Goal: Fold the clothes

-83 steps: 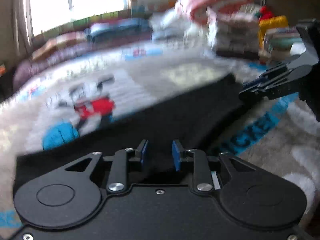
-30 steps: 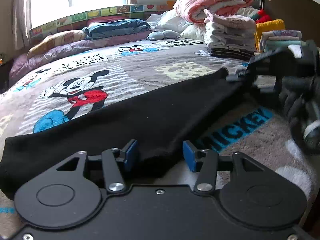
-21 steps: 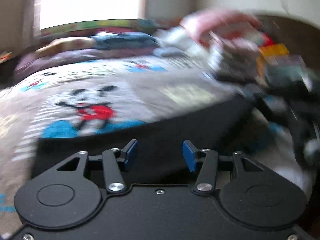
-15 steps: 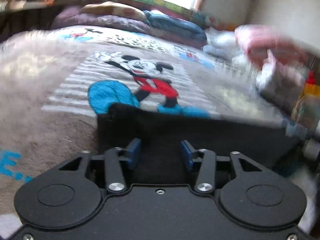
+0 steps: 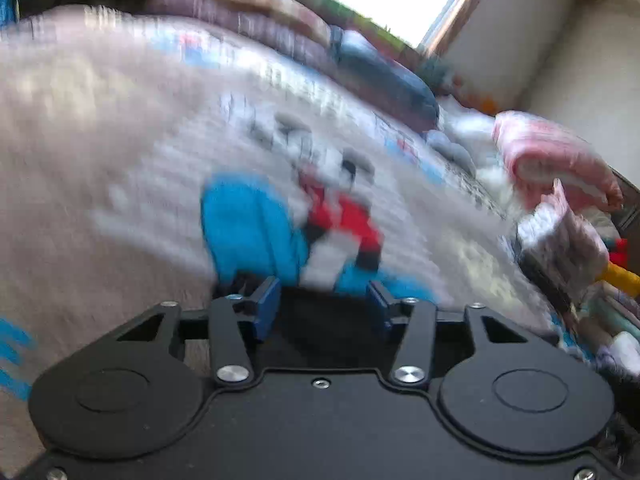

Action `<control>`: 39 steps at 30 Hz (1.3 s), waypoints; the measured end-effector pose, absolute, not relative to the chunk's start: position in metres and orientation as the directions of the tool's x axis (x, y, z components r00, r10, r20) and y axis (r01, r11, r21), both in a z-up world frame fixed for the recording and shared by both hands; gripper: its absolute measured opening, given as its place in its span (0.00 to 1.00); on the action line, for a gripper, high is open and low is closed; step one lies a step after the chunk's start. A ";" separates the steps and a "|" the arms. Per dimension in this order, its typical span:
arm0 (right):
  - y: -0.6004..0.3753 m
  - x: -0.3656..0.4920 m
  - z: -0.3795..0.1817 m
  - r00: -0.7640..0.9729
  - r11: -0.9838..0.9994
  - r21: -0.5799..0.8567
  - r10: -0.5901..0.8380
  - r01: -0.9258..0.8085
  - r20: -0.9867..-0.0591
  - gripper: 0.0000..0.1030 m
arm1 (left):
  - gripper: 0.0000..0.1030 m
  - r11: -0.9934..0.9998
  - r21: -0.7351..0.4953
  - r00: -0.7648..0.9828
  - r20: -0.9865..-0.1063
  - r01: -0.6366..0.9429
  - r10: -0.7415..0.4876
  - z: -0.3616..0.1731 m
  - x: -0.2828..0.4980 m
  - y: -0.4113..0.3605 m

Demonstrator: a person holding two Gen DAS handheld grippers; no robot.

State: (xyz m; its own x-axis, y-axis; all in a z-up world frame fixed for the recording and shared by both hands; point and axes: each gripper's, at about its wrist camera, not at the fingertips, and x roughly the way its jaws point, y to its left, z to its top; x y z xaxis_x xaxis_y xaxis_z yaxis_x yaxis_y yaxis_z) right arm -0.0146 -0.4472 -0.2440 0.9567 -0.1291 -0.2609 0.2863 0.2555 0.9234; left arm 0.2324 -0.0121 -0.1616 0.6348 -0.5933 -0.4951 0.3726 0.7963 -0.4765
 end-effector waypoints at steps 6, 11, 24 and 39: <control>-0.443 -0.015 -0.226 0.962 0.297 0.917 -0.129 0.267 -0.239 0.14 | 0.45 0.831 -0.309 0.720 -0.415 0.463 -0.555 -0.138 0.196 -0.030; -0.435 -0.009 -0.195 0.972 0.392 0.890 -0.122 0.234 -0.202 0.14 | 0.45 0.823 0.004 0.753 -0.407 0.568 -0.517 -0.139 0.132 -0.101; -0.405 0.000 -0.130 0.991 0.601 0.789 -0.045 0.125 -0.123 0.14 | 0.42 0.727 0.211 0.699 -0.537 0.653 -0.472 -0.177 0.118 -0.156; -0.295 0.064 -0.063 0.974 0.915 0.403 0.102 -0.012 -0.201 0.14 | 0.51 0.511 -0.750 0.505 -0.275 0.420 -0.818 -0.156 0.184 0.001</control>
